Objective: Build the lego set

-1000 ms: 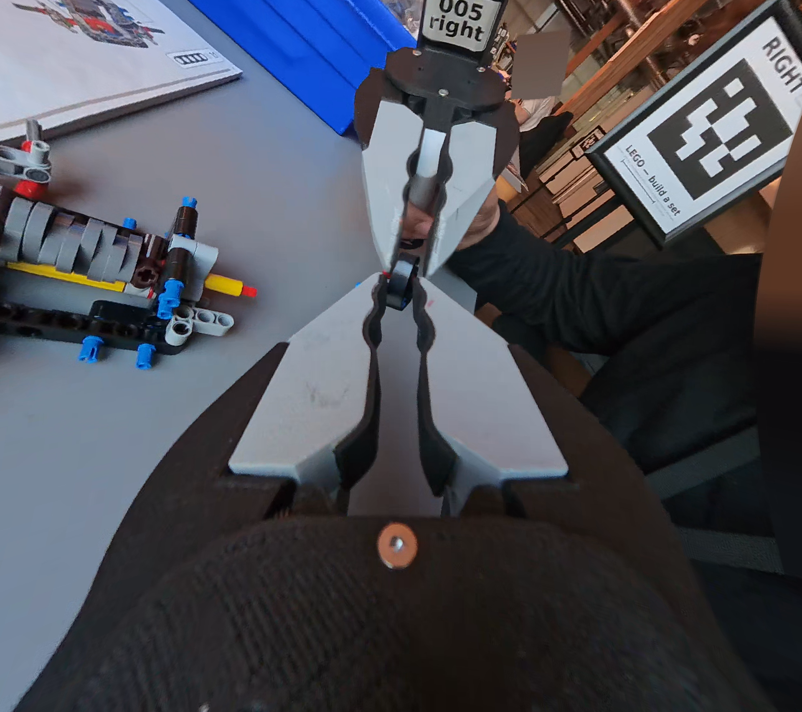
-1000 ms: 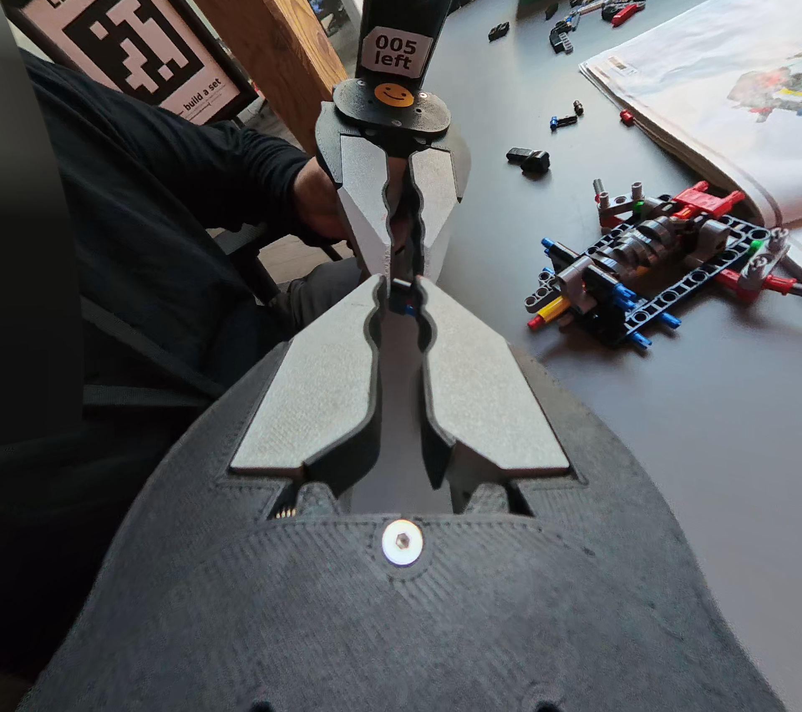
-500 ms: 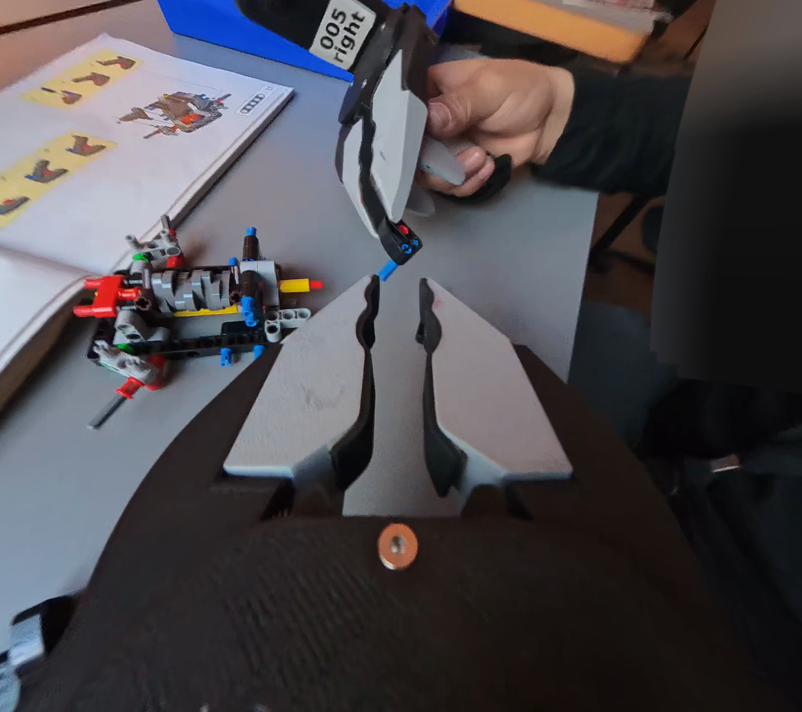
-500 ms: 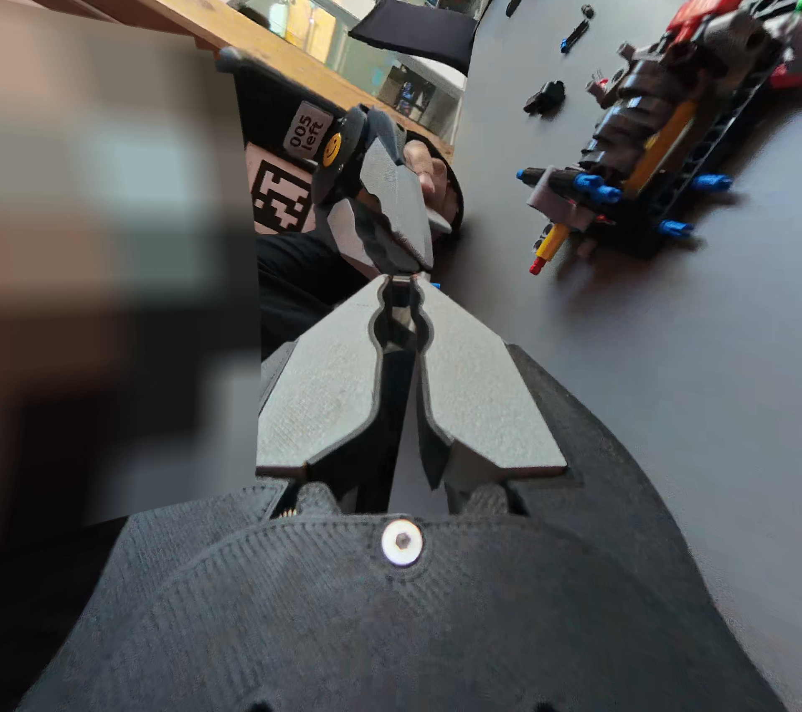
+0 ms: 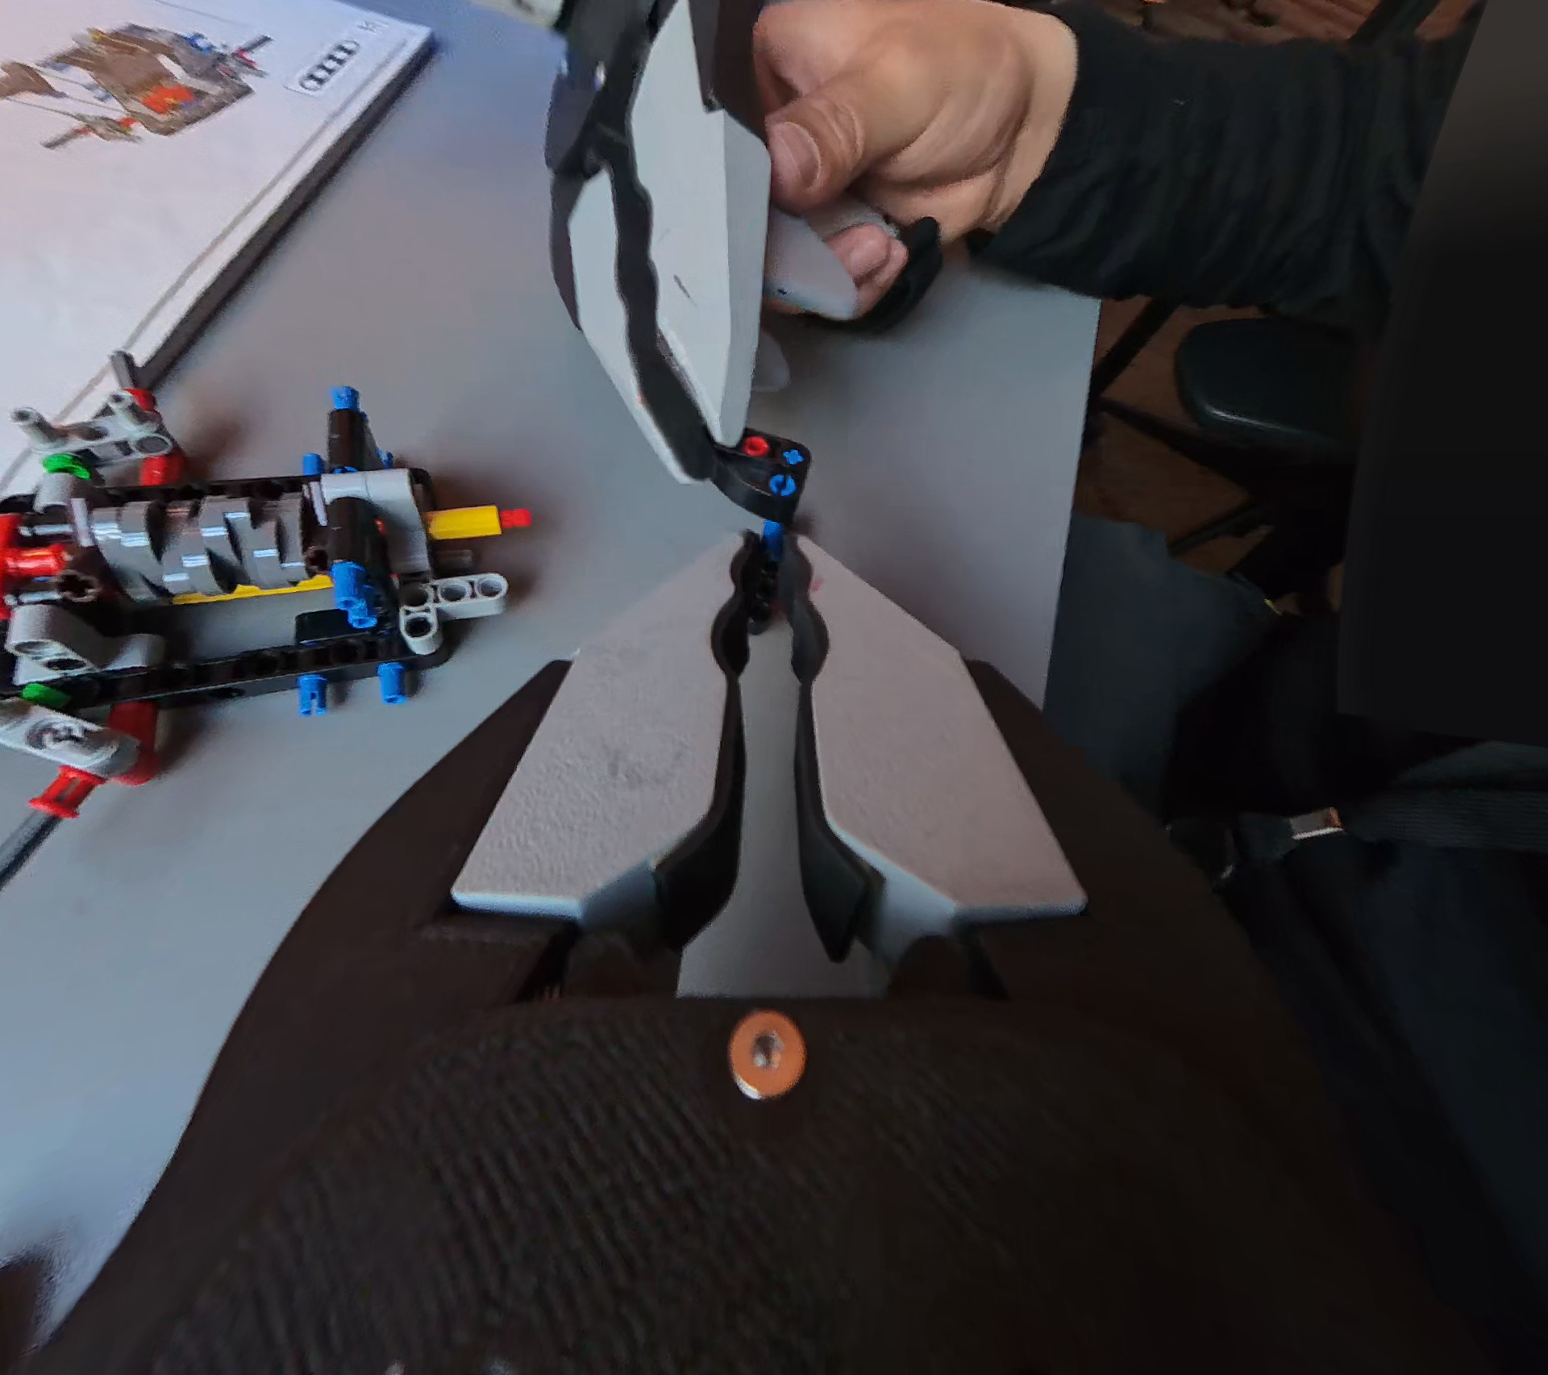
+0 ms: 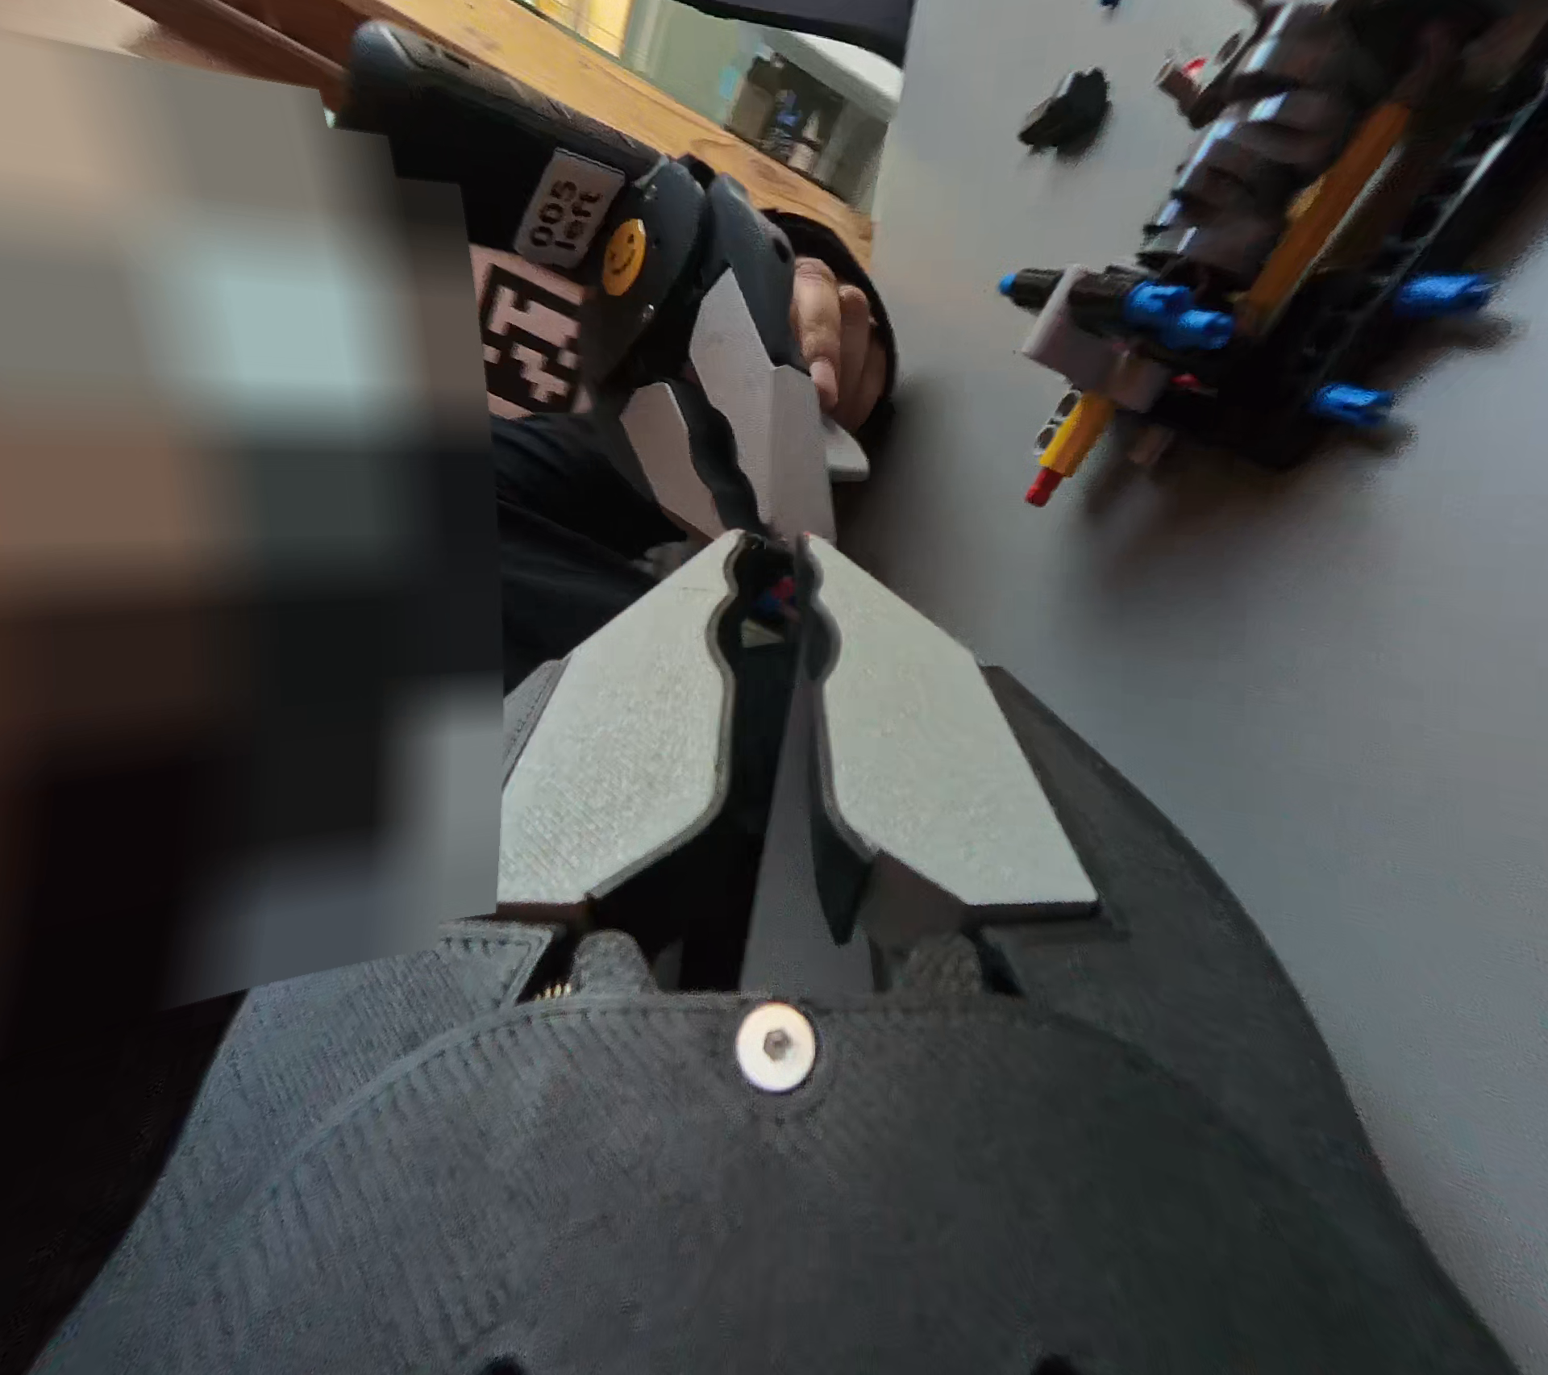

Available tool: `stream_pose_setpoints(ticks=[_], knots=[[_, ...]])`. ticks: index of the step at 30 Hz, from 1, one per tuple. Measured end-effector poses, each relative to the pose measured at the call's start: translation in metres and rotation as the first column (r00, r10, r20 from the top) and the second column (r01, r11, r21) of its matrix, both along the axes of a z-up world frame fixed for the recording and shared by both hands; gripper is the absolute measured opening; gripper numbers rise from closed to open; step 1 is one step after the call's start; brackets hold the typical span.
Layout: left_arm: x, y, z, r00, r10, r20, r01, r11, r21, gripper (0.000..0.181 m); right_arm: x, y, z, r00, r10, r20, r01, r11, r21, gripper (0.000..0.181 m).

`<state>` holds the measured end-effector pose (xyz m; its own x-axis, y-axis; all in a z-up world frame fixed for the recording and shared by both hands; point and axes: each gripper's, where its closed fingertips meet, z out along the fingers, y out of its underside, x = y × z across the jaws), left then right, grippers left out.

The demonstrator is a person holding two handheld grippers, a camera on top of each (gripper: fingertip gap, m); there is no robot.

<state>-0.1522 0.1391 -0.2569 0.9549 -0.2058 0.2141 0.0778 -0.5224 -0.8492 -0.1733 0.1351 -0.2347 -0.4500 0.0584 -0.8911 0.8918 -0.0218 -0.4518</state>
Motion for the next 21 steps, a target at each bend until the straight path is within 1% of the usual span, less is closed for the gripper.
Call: stream_pose_setpoints(ticks=[1,2,5,7,9,10,12,15,21], knots=[[0.000,0.000,-0.001,1.000,0.004,0.019,-0.003,1.000,-0.012,0.002,-0.003,0.003,-0.003,0.998,-0.017,-0.056,0.021,0.998,0.061,0.018],[-0.001,-0.001,-0.001,0.999,0.006,0.036,-0.006,1.000,-0.016,0.002,-0.004,0.006,-0.002,0.992,-0.024,-0.122,0.037,0.994,0.107,0.028],[-0.004,-0.002,-0.003,0.997,0.021,0.071,-0.018,0.999,-0.034,0.002,-0.003,0.010,0.000,0.941,0.011,-0.339,0.079,0.965,0.250,0.043],[-0.004,-0.002,-0.006,0.997,0.022,0.076,-0.018,0.998,-0.057,0.002,0.002,0.005,0.003,0.888,0.072,-0.455,0.084,0.946,0.314,0.045],[-0.003,-0.001,-0.008,0.998,0.013,0.062,-0.009,0.998,-0.066,0.002,0.005,-0.001,0.000,0.844,0.121,-0.523,0.101,0.921,0.377,0.045],[-0.003,0.000,-0.009,0.999,0.012,0.046,-0.009,0.998,-0.066,0.002,0.005,-0.002,-0.005,0.830,0.143,-0.539,0.115,0.902,0.417,0.043],[-0.002,0.001,-0.009,1.000,0.009,0.019,-0.008,0.998,-0.063,0.002,0.009,-0.005,-0.010,0.806,0.192,-0.560,0.102,0.887,0.451,0.031],[0.000,0.001,-0.011,1.000,0.002,0.001,-0.002,0.998,-0.070,0.002,0.008,-0.004,-0.015,0.802,0.201,-0.562,0.114,0.873,0.475,0.022],[-0.002,0.002,-0.011,1.000,0.013,-0.012,-0.014,0.998,-0.067,0.002,0.006,-0.003,-0.015,0.818,0.184,-0.546,0.104,0.885,0.454,0.022]])
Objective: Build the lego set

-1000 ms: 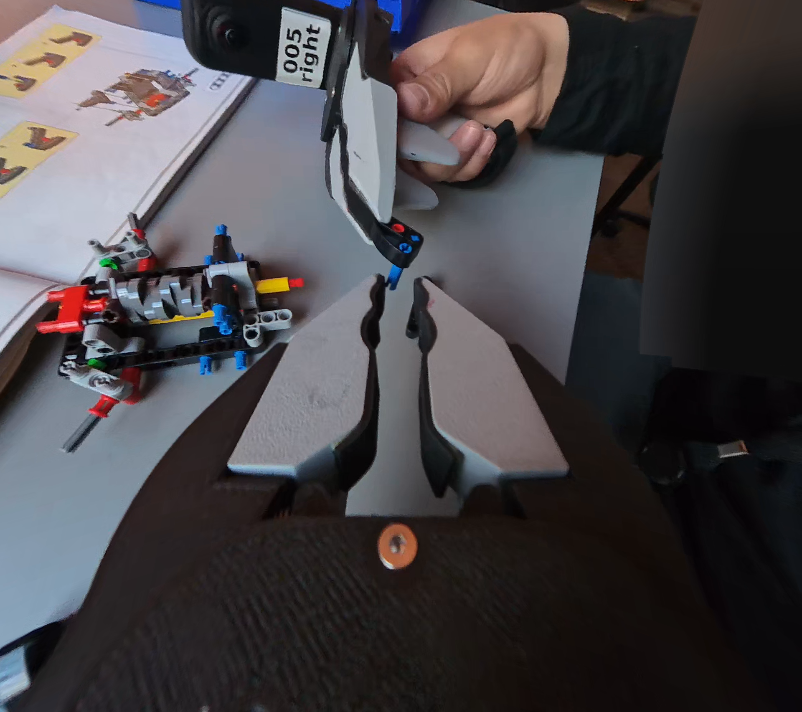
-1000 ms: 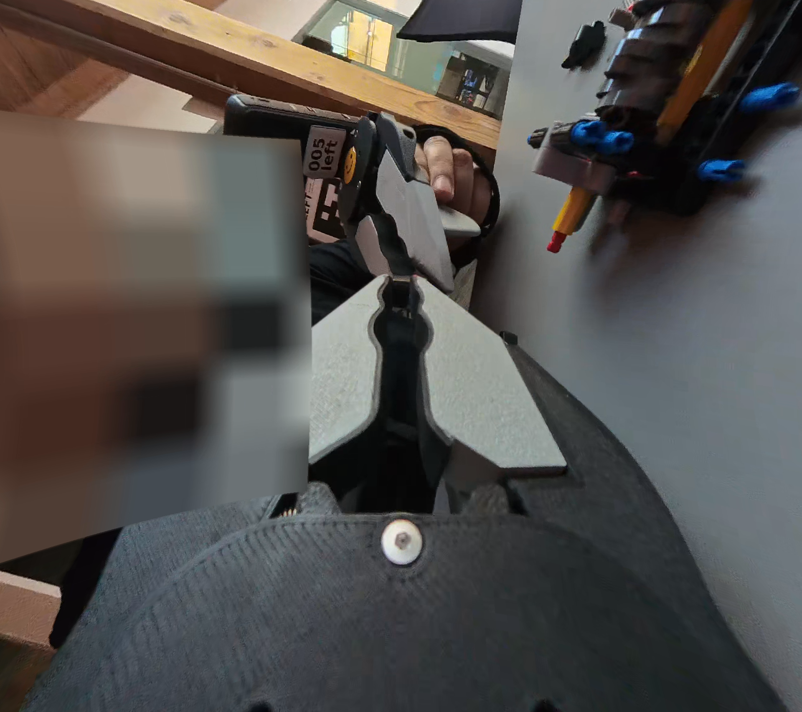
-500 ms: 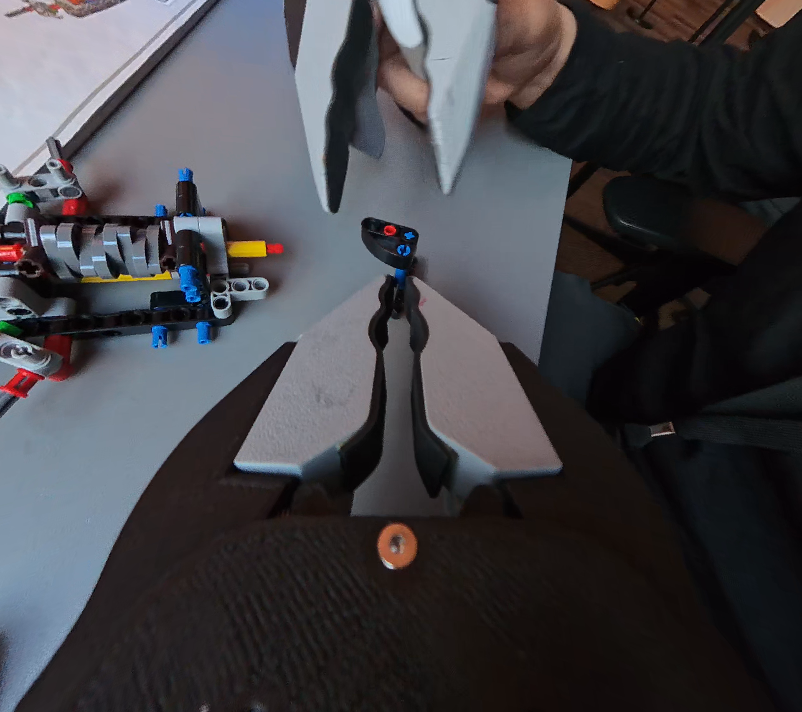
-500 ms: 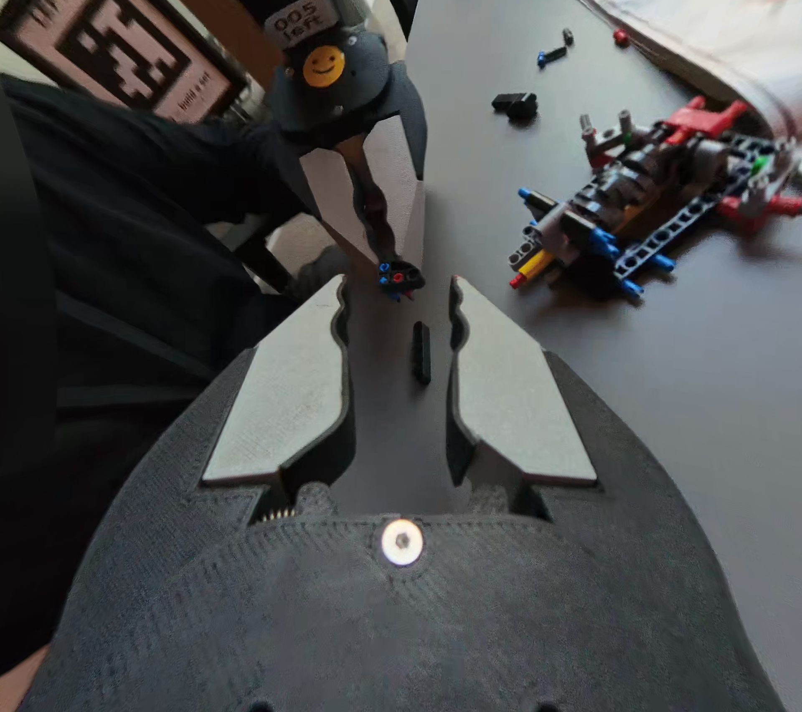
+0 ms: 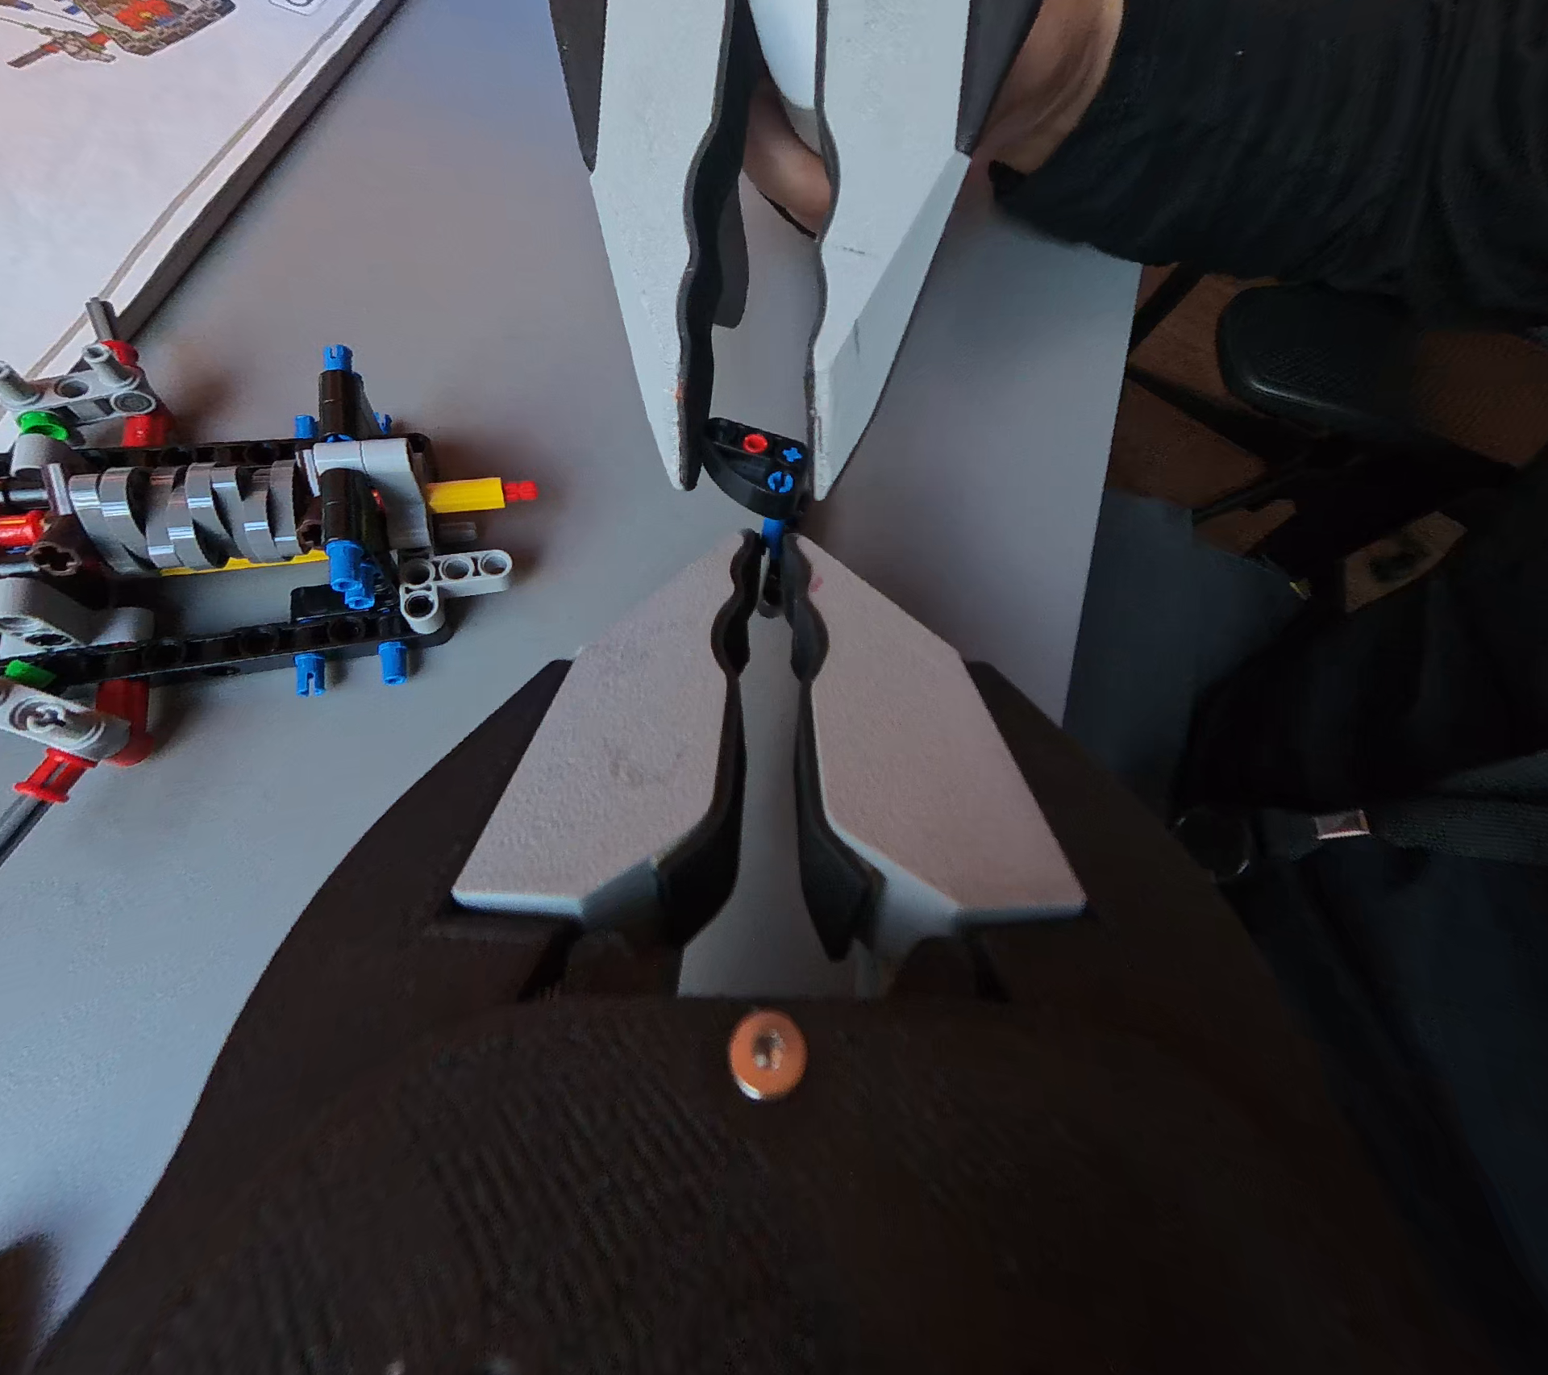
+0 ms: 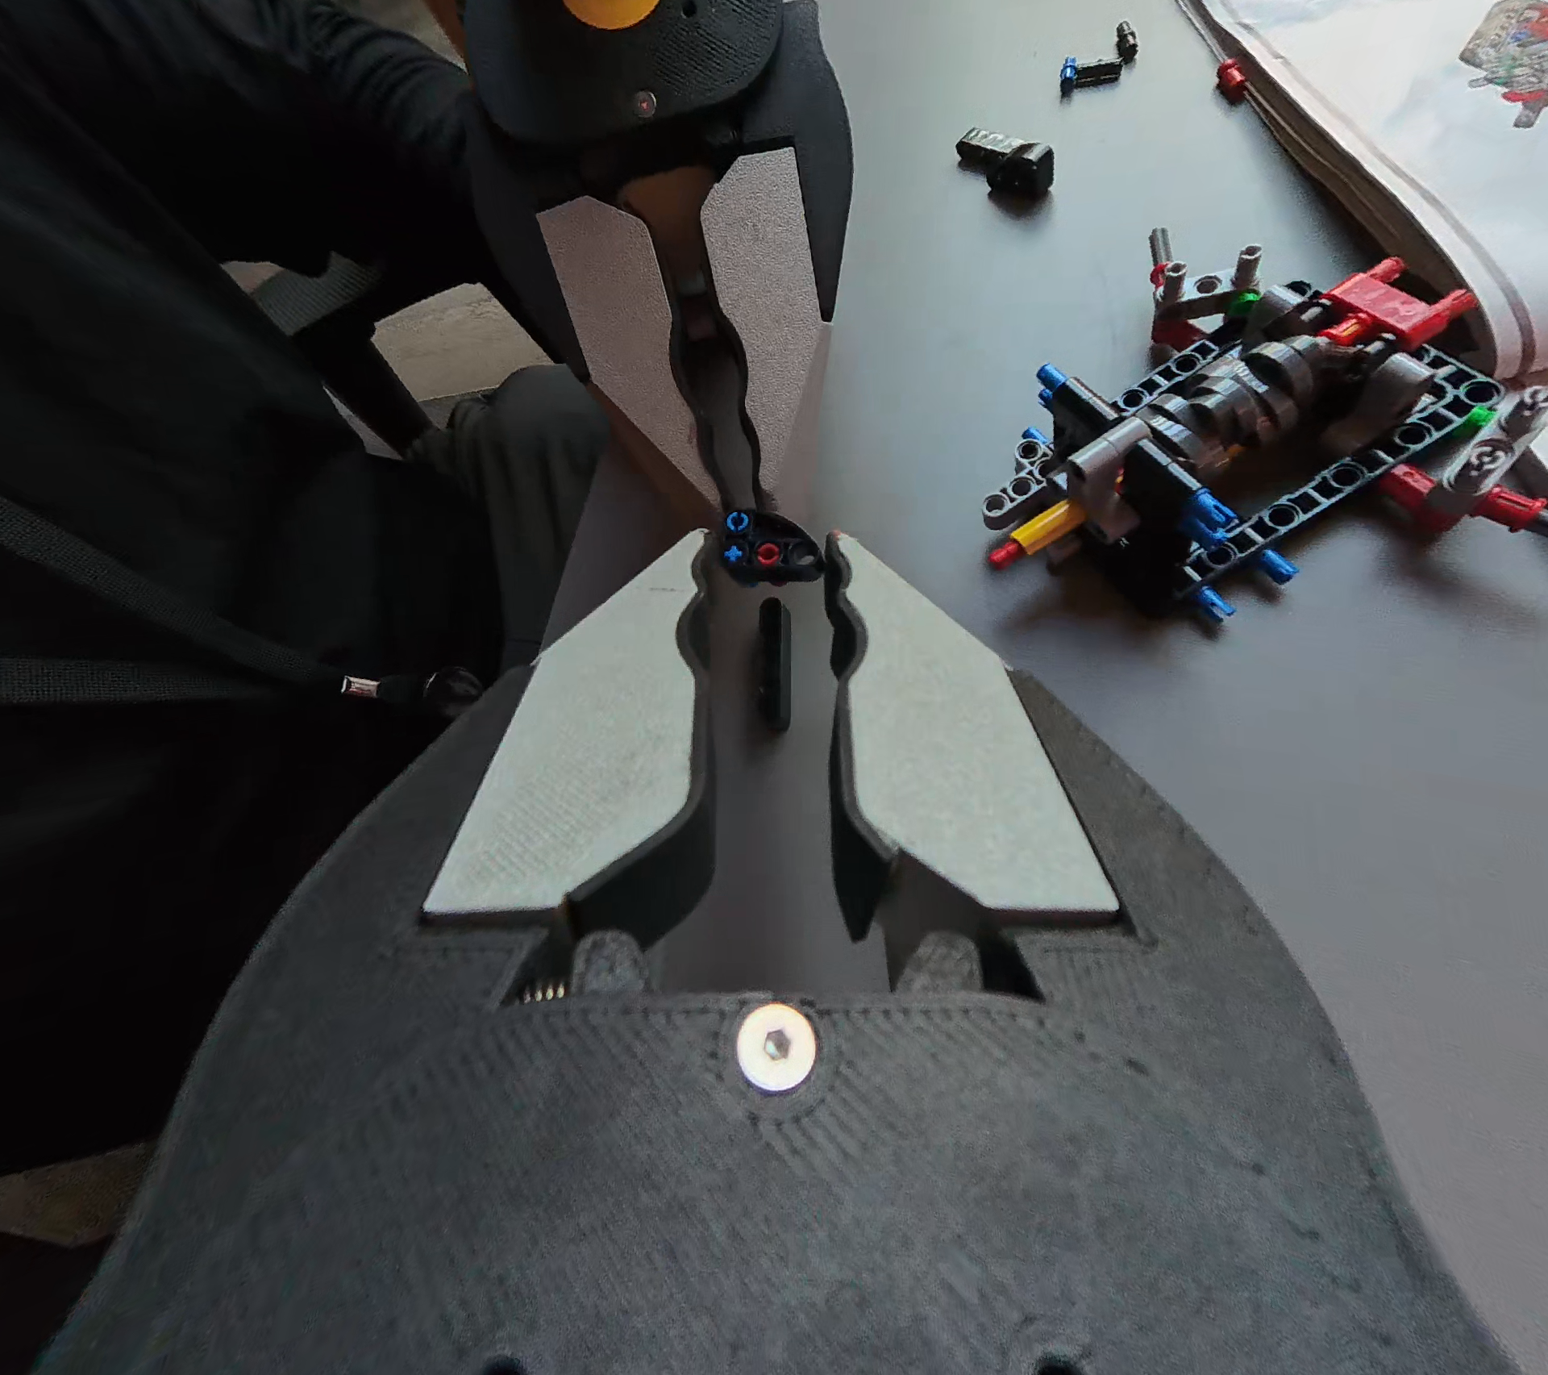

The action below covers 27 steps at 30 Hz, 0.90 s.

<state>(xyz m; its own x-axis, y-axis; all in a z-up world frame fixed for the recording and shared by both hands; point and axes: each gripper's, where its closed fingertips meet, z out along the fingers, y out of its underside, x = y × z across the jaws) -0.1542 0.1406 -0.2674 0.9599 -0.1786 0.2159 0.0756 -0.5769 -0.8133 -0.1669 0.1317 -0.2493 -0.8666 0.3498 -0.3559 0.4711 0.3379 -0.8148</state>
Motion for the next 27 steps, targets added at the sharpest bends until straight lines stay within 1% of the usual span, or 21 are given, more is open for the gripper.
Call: stream_pose_setpoints(ticks=[6,10,17,27], knots=[[-0.0028,0.0009,-0.0021,1.000,0.013,0.023,-0.013,1.000,-0.016,0.002,-0.0019,0.0015,-0.0024,1.000,-0.018,-0.023,0.018,0.999,0.032,0.022],[-0.0048,0.0041,-0.0036,1.000,0.018,0.004,-0.018,1.000,-0.022,0.002,-0.0048,0.0027,-0.0022,0.998,-0.039,-0.054,0.041,0.998,0.039,0.022],[-0.0032,0.0031,-0.0055,0.999,0.012,-0.043,-0.013,1.000,-0.026,0.003,-0.0047,-0.0014,-0.0021,0.996,-0.023,-0.084,0.026,0.999,0.038,0.022],[-0.0068,0.0019,-0.0035,0.999,0.034,-0.023,-0.034,0.999,-0.014,0.003,-0.0087,-0.0036,0.0010,0.986,-0.018,-0.166,0.027,0.999,0.047,0.022]])
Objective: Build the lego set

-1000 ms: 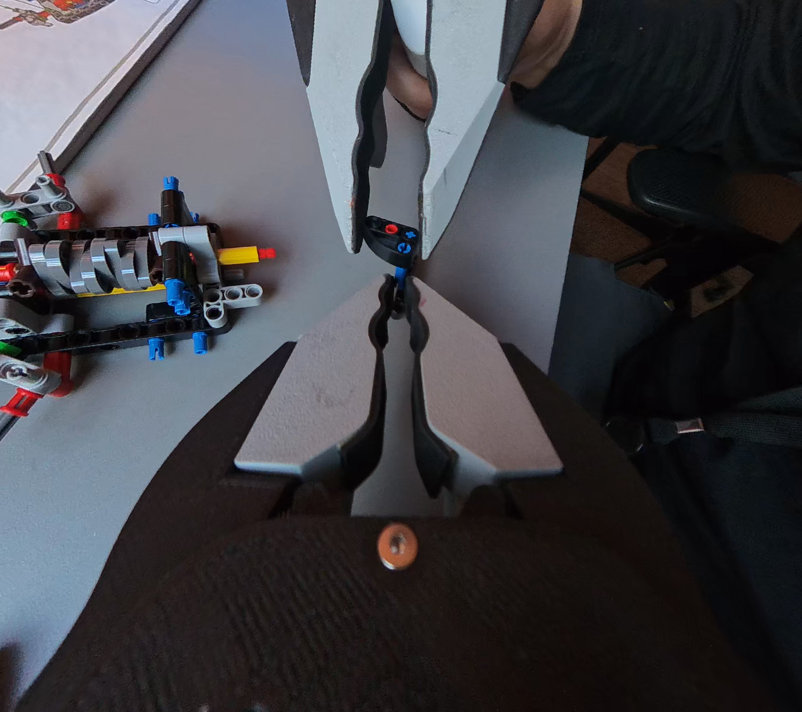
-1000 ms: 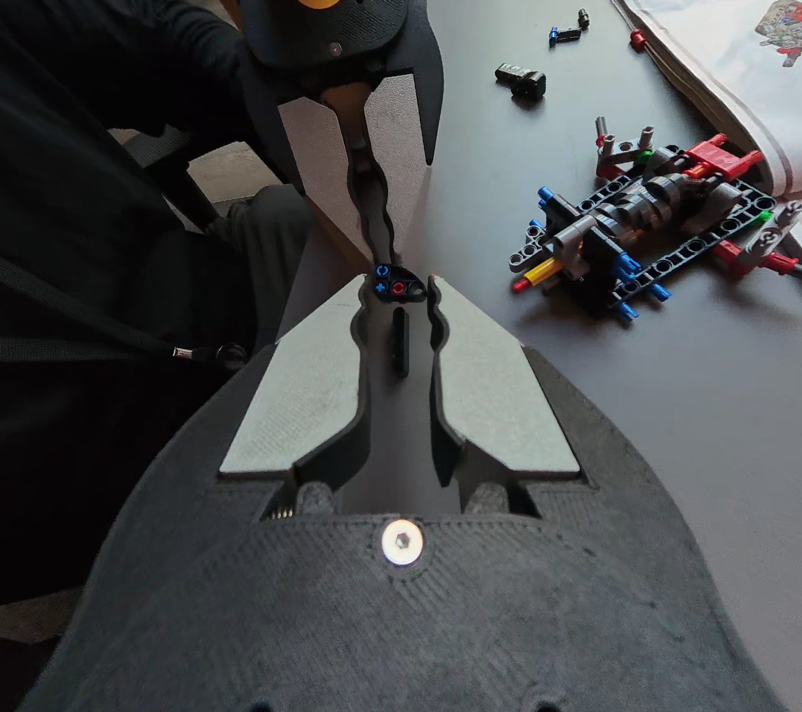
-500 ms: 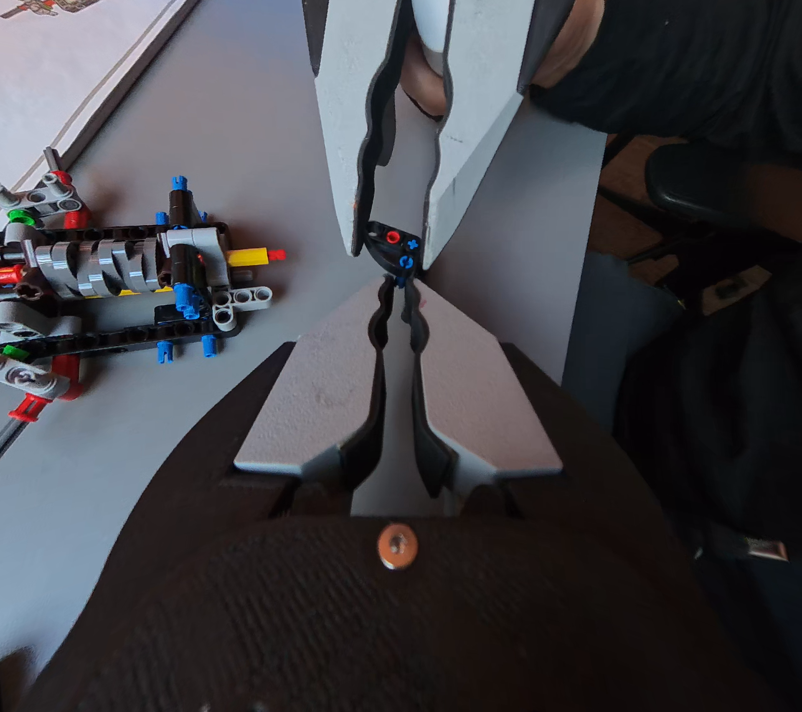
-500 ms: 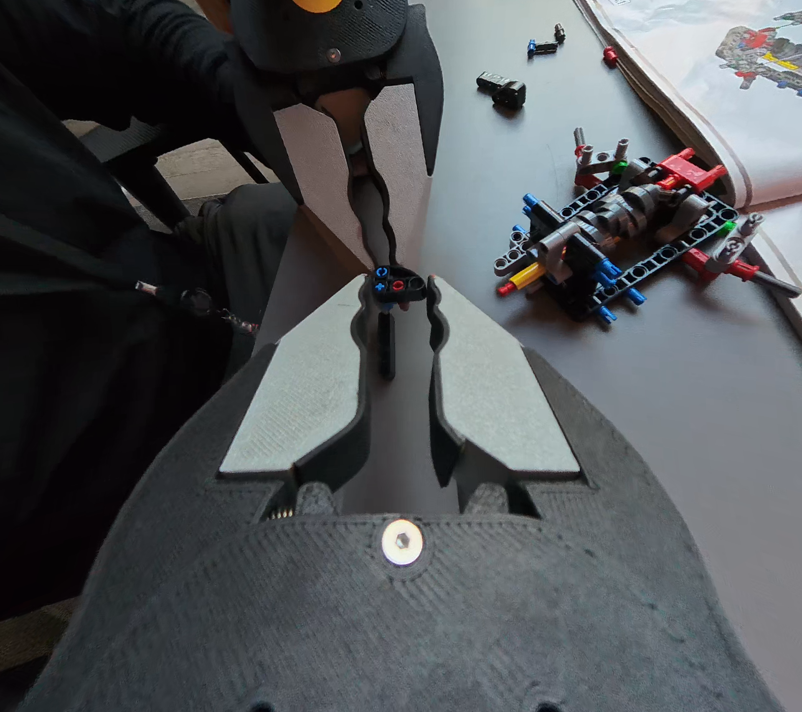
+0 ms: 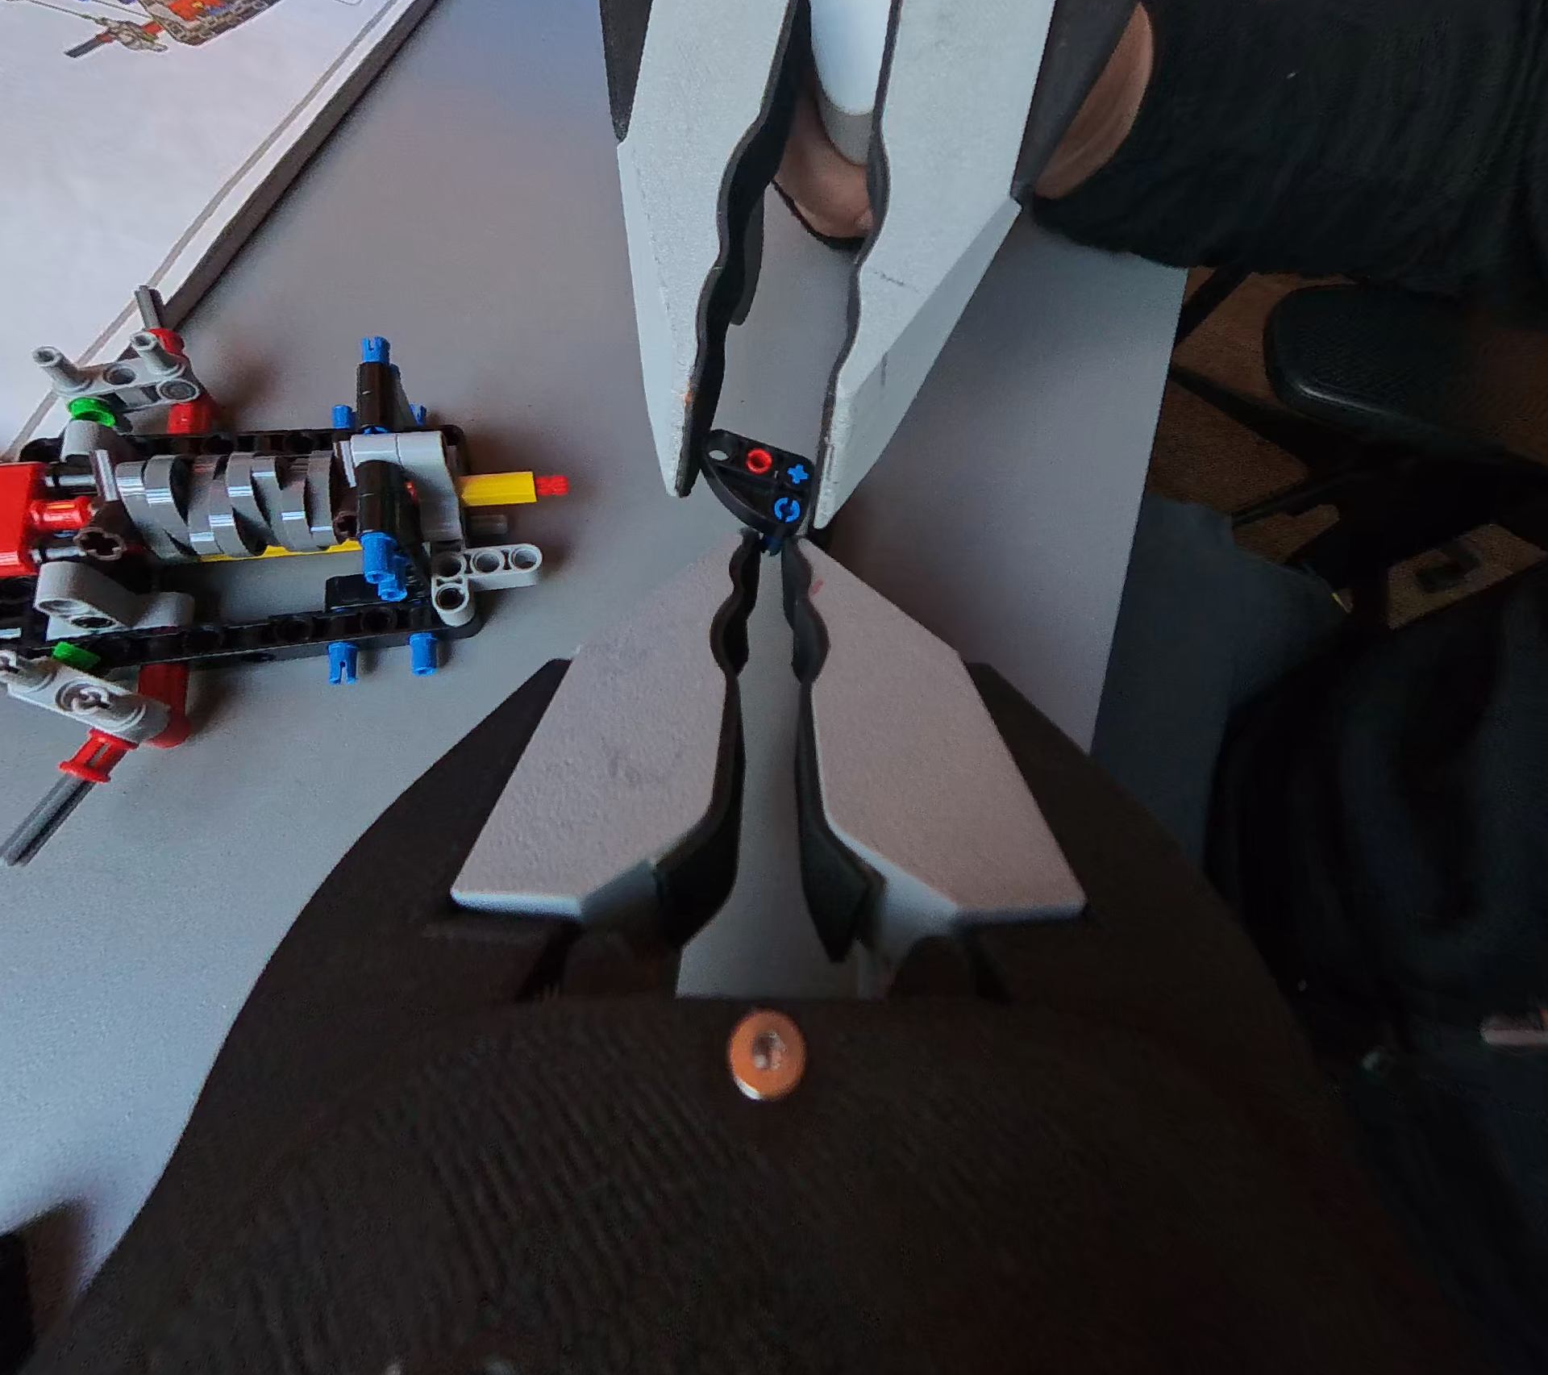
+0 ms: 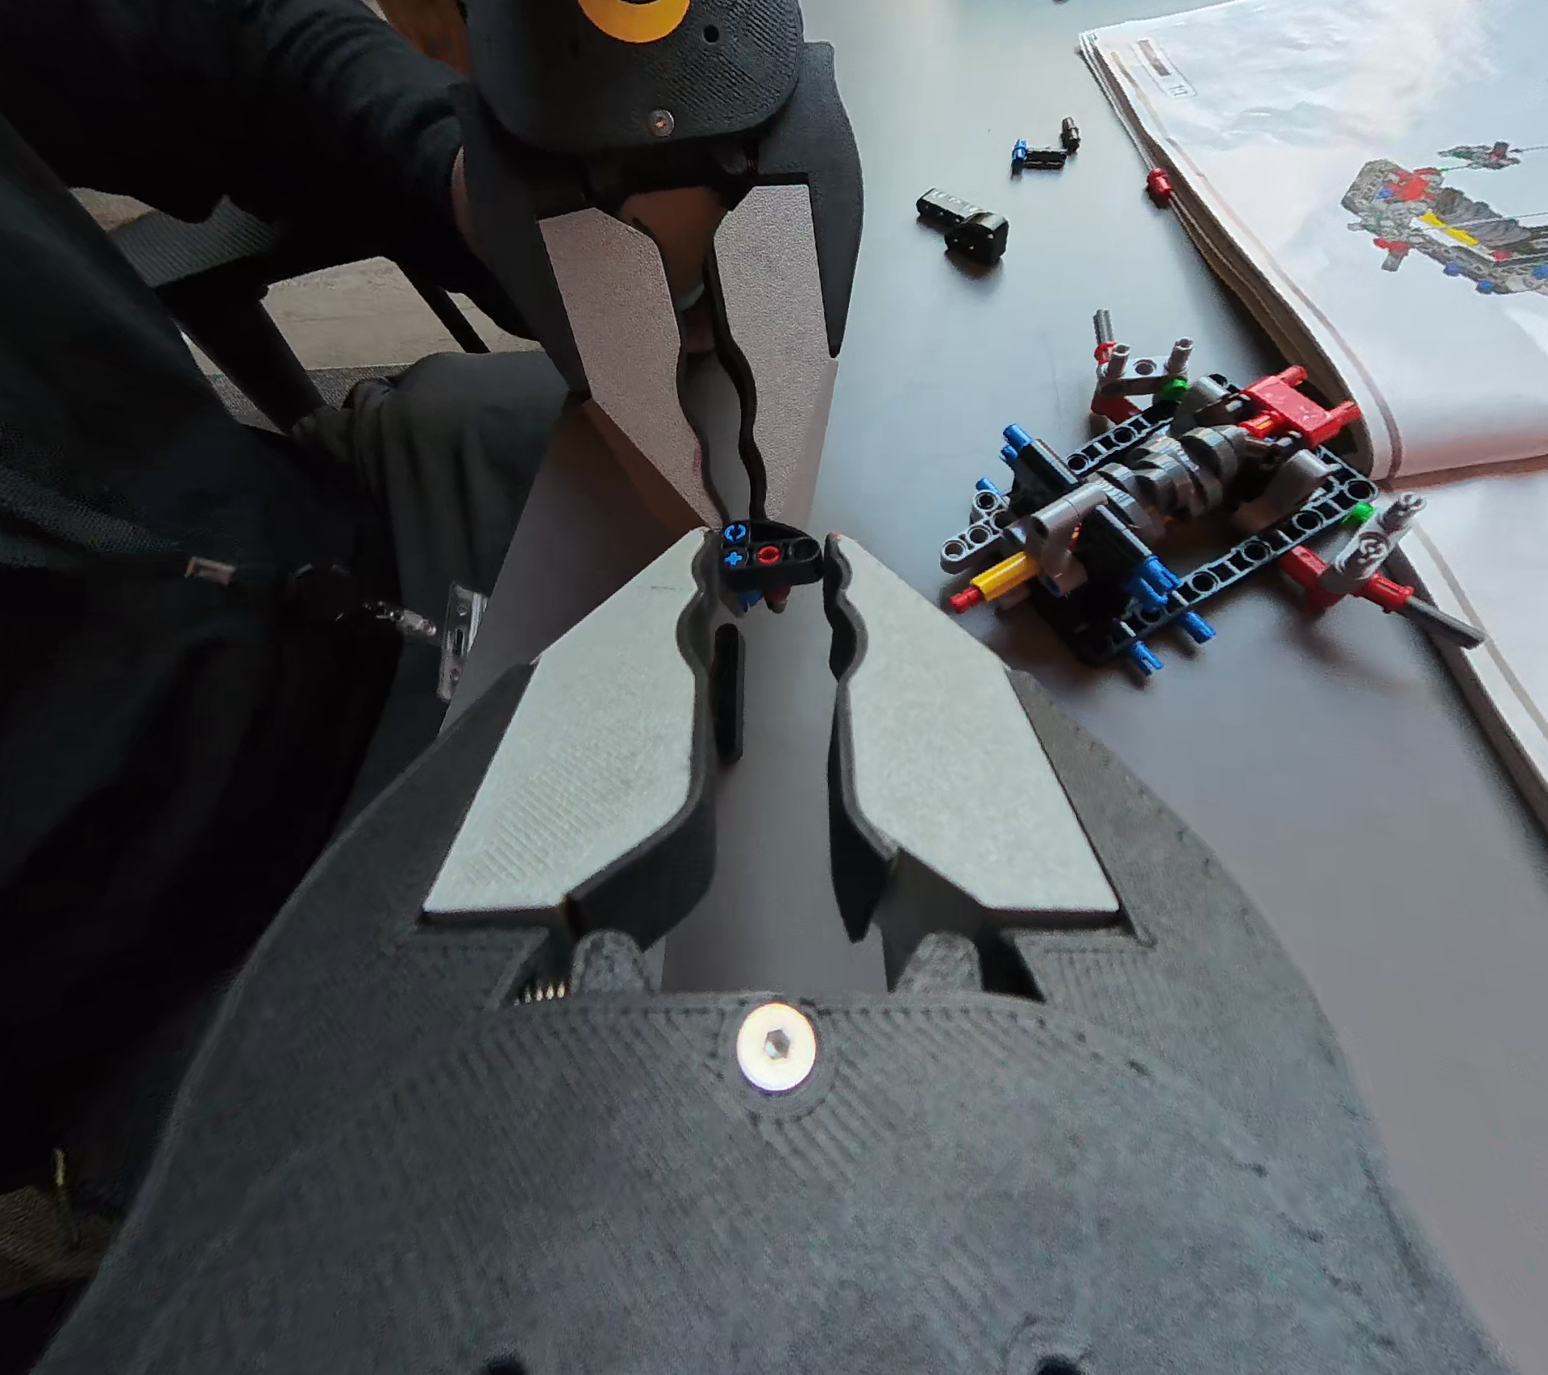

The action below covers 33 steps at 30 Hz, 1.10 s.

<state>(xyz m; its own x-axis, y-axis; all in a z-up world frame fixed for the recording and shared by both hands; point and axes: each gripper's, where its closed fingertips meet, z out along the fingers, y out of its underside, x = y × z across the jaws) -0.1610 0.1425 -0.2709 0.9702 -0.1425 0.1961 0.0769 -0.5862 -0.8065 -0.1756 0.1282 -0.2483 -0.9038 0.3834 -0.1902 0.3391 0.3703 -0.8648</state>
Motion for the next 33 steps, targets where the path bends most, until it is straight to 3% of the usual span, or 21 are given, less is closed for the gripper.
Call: stream_pose_setpoints(ticks=[11,18,25,33], knots=[[-0.002,0.000,0.000,1.000,0.010,0.023,-0.010,1.000,-0.006,0.004,-0.001,0.001,0.000,0.998,-0.010,-0.065,0.012,1.000,0.025,0.022],[-0.013,-0.009,-0.002,1.000,0.018,0.014,-0.017,1.000,-0.020,0.010,-0.006,0.010,0.013,0.997,-0.042,-0.067,0.040,0.998,-0.040,0.022],[-0.009,-0.014,-0.016,0.999,-0.030,-0.013,0.029,0.994,-0.104,0.025,-0.002,0.009,0.002,1.000,-0.012,-0.016,0.012,1.000,0.008,0.022],[0.001,-0.012,-0.020,0.996,-0.088,-0.023,0.084,0.988,-0.133,0.020,0.007,0.001,-0.009,0.997,0.046,0.057,-0.047,0.999,0.020,0.022]])
